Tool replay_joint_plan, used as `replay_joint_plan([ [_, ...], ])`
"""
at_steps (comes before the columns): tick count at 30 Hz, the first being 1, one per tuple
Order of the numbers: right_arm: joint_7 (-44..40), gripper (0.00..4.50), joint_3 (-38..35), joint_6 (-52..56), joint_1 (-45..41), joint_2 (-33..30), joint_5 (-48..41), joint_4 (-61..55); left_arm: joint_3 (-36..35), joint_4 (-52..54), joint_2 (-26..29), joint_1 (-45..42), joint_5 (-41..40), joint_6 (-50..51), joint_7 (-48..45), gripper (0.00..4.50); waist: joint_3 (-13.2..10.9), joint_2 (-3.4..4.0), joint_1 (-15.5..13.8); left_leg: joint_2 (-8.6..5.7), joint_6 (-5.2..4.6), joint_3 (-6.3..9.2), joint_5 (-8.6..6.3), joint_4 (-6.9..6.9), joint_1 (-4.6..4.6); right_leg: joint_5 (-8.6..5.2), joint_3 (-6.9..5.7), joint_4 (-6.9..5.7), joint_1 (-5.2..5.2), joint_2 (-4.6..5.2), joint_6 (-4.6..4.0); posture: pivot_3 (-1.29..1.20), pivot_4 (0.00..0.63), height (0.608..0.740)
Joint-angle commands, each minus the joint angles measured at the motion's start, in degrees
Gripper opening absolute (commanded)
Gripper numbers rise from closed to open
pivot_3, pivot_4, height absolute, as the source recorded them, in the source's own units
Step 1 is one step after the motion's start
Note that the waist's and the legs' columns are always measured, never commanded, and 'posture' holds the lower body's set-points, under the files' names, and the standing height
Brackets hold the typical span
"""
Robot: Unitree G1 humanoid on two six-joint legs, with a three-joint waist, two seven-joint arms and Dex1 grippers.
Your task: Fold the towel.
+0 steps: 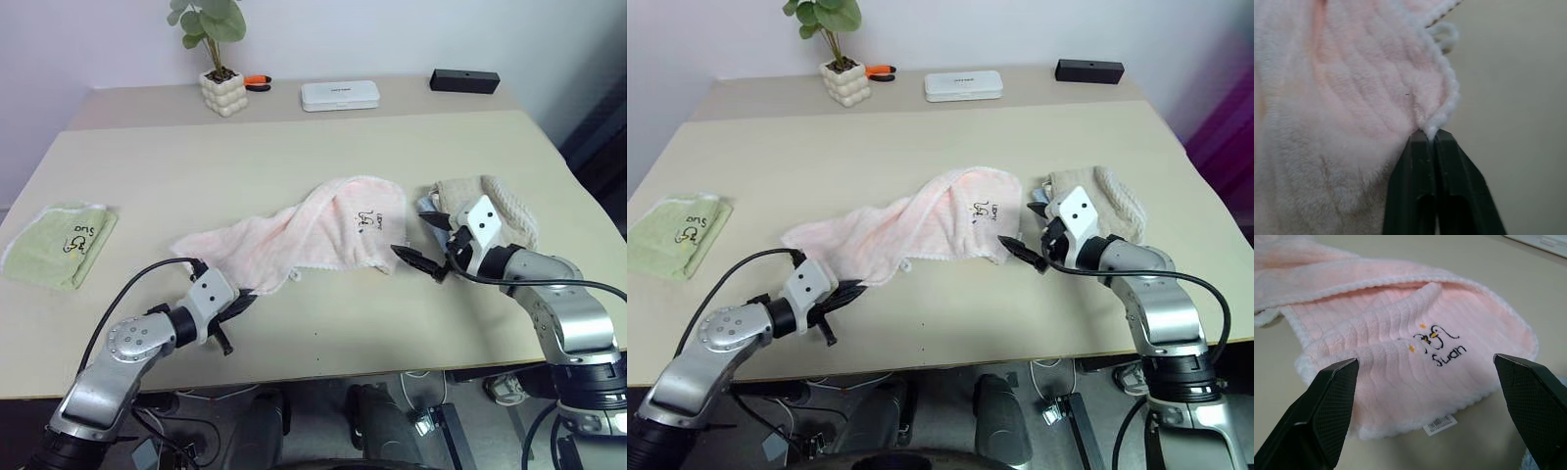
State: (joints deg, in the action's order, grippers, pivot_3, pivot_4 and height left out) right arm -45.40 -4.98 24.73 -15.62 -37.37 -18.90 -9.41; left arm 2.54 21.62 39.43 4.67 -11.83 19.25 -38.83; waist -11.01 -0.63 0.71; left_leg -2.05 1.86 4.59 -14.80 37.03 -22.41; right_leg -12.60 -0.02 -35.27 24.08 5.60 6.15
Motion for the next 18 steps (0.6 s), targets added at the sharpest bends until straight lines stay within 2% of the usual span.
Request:
replay_joint_plan([
  [1,-0.95,4.50,1.12,-2.54,-3.52,-0.14,0.98,1.05,-4.95,2.38,2.25,2.66,-1.03,0.65,-1.06,0.11,-0.01,-0.01,0.27,0.00,0.00,-0.01,0.00,-0.01,0.00,0.02,0.00,-0.01,0.02,0.00,0.03,0.00,0.150,0.740],
  [3,-0.10,4.50,4.72,-5.76,-10.03,0.51,5.83,8.85,-10.25,4.59,3.62,6.78,-3.94,2.22,-2.70,0.11,-0.01,-0.01,0.67,0.02,0.00,-0.02,0.00,-0.04,0.01,0.04,0.00,-0.05,0.07,-0.02,0.07,0.00,0.150,0.740],
  [7,2.25,4.50,8.06,-8.51,-19.38,3.58,10.41,21.59,-15.19,5.71,4.17,10.70,-6.57,4.30,-3.49,0.11,-0.02,-0.01,0.44,0.06,0.00,-0.08,0.00,-0.07,-0.01,-0.01,0.01,-0.06,0.16,-0.03,-0.03,0.00,0.150,0.740],
  [9,5.08,4.50,9.69,-9.76,-26.91,6.28,13.84,33.34,-17.58,4.85,4.44,12.88,-6.31,4.06,-3.72,0.11,-0.02,-0.01,0.41,0.04,0.00,-0.07,0.00,-0.06,-0.03,0.00,0.01,-0.06,0.16,-0.03,-0.02,0.00,0.150,0.740],
  [14,6.25,4.50,12.02,-16.58,-37.76,9.45,18.64,54.82,-19.19,3.70,4.39,15.15,-5.15,2.67,-3.92,0.11,-0.03,0.00,-0.01,0.00,0.01,-0.05,0.01,-0.07,-0.08,0.00,0.00,-0.02,0.17,-0.02,-0.04,0.00,0.150,0.740],
  [18,6.11,4.50,10.89,-20.64,-43.33,11.41,19.14,65.72,-19.03,3.54,4.21,15.30,-4.95,2.26,-3.87,0.11,-0.03,0.00,0.42,0.00,0.01,-0.06,0.01,-0.10,-0.08,0.01,0.01,0.01,0.17,-0.01,-0.03,0.00,0.150,0.740],
])
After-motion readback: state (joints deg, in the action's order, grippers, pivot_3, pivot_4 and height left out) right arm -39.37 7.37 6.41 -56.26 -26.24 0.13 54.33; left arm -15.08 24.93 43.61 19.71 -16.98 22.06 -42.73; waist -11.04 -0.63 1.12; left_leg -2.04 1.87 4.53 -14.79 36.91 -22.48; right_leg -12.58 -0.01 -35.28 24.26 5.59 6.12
